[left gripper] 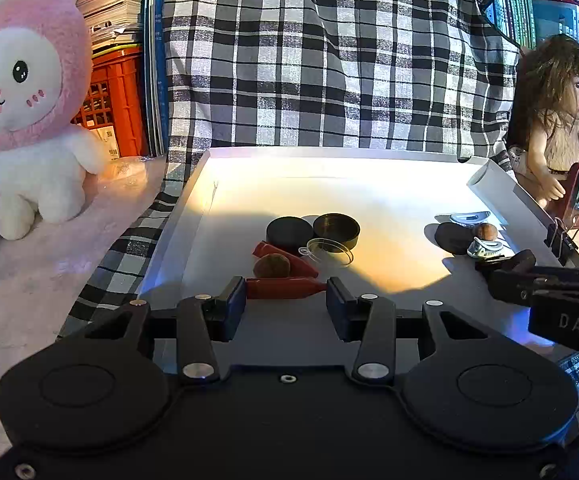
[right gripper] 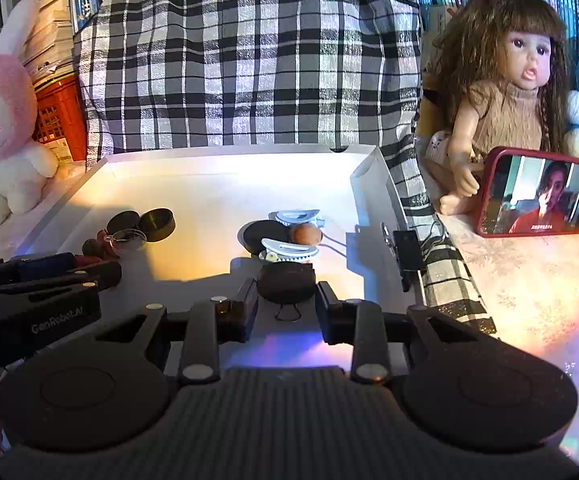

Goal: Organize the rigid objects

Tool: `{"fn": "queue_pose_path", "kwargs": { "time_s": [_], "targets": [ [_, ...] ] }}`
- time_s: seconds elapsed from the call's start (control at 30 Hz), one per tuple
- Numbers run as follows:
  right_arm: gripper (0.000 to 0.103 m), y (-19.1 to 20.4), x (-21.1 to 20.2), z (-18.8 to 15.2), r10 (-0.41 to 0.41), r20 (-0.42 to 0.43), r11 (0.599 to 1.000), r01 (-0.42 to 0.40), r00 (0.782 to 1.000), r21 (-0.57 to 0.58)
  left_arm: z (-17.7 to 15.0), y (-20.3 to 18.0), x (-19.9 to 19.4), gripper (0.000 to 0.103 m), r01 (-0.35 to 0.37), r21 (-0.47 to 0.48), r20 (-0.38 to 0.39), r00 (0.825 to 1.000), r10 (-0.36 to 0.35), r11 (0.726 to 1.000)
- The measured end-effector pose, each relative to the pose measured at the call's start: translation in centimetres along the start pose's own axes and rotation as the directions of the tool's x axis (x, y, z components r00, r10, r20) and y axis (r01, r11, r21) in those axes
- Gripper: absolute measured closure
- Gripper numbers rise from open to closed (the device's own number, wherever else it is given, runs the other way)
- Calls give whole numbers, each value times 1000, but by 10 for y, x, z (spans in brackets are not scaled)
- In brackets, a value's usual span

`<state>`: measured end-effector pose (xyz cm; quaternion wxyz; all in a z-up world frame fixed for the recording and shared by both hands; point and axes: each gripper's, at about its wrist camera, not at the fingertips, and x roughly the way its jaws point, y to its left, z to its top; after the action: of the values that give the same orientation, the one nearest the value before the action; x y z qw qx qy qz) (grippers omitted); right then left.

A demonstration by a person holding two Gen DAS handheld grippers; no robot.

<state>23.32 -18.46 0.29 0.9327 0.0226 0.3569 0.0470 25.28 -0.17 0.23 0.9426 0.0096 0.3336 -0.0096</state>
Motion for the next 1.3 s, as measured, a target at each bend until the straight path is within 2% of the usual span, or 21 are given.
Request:
{"fn": "queue_pose_path", "kwargs": {
  "time_s": [0.13, 0.33, 0.4, 0.5, 0.57, 0.8, 1.3],
  "targets": [
    [62, 1, 1, -2, -1, 1, 1000, 1, 1000, -2, 0, 1, -1, 61, 5, -11, 1, 1000, -5, 1000],
    [62, 2, -5, 0, 1, 12, 1000, -1, 1000, -8, -1, 3, -6, 57, 11, -21, 3, 1000, -11, 1000],
    [49, 2, -9, 0, 3, 18, 1000, -3, 1000, -9, -1, 4, -11, 53, 18, -26, 10, 1000, -18, 1000],
    [46, 3, -16, -1, 5, 29, 1000, -4, 1000, -16, -1, 4, -21, 46, 23, -36, 19, 1000, -23, 999],
    [40, 4, -23, -2, 3, 41, 1000, -2, 999, -22, -2, 5, -30, 43, 26, -41, 30, 999, -25, 999],
    [29, 7, -57, -10, 20, 93, 999, -18, 996, -31, -8, 13, -67, 29, 29, -55, 73, 997, -25, 998],
    [20, 16, -110, -42, 33, 148, 998, -25, 988, -59, -44, 20, -124, 24, 36, -28, 97, 995, -33, 999]
  ]
}}
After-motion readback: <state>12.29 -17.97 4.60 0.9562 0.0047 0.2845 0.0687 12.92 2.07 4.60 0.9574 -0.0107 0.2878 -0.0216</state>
